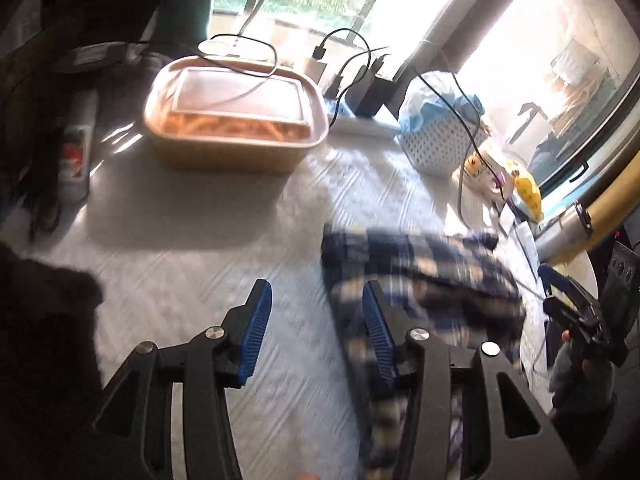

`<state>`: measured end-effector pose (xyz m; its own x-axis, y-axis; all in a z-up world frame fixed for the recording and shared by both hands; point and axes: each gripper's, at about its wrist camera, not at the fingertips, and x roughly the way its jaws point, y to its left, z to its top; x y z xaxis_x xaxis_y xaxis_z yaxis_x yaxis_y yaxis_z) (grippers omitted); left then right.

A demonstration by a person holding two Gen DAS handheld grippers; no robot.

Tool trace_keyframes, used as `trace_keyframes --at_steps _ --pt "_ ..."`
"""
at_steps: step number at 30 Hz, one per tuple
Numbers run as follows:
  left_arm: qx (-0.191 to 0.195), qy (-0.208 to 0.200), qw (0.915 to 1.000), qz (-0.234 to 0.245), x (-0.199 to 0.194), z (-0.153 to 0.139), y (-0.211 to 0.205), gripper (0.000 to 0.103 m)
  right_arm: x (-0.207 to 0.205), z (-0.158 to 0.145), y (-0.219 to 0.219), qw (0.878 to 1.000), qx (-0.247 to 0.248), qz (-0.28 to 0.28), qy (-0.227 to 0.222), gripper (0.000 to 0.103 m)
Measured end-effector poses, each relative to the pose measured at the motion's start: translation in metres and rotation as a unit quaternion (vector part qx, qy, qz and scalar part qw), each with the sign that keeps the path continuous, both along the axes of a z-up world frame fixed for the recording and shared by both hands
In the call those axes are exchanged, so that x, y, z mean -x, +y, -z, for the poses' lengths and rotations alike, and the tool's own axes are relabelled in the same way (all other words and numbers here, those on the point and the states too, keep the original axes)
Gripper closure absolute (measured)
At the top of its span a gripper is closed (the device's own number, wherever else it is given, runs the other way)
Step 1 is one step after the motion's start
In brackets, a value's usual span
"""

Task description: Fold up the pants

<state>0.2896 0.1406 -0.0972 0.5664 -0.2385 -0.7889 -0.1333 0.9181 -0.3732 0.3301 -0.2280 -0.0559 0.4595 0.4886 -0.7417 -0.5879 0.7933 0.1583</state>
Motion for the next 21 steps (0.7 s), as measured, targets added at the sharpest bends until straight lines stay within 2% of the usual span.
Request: trace_keyframes --at_steps 1,3,4,5,7,11,15,18,20,21 --pt "-0.008 -0.020 0.9997 0.010 -0.009 0.003 -0.011 0.055 -0.008 0.003 0.005 1.000 0.007 0.004 0.001 0.001" --pt "-0.032 -0.038 0.9984 0.028 -0.017 0.004 -0.021 0.035 -0.021 0.010 0.022 1.000 0.024 0.005 0.011 0.010" --pt "-0.039 -0.045 0.9971 0.047 -0.023 0.005 -0.032 0.014 -0.024 0.013 0.027 1.000 0.026 0.000 0.016 0.019" --pt "-0.038 -0.049 0.9964 0.057 -0.025 0.007 -0.037 0.009 -0.026 0.016 0.031 0.999 0.028 -0.003 0.021 0.022" --pt "-0.030 -0.041 0.9960 0.074 -0.033 0.013 -0.045 0.008 -0.030 0.023 0.036 0.999 0.031 -0.010 0.030 0.025" --pt "-0.012 -0.011 0.9964 0.083 -0.039 0.022 -0.046 0.008 -0.037 0.034 0.037 0.998 0.031 -0.014 0.044 0.047" --pt "0.030 0.012 0.9963 0.080 -0.042 0.029 -0.039 0.008 -0.041 0.041 0.034 0.998 0.024 -0.017 0.055 0.048" --pt "0.023 0.005 0.9965 0.080 -0.040 0.030 -0.040 0.010 -0.045 0.050 0.034 0.998 0.019 -0.019 0.064 0.050" --pt "0.014 0.007 0.9961 0.087 -0.039 0.033 -0.044 0.015 -0.049 0.058 0.030 0.997 0.010 -0.018 0.074 0.071" --pt "0.011 0.009 0.9957 0.091 -0.039 0.034 -0.047 0.016 -0.050 0.060 0.028 0.997 0.001 -0.013 0.079 0.075"
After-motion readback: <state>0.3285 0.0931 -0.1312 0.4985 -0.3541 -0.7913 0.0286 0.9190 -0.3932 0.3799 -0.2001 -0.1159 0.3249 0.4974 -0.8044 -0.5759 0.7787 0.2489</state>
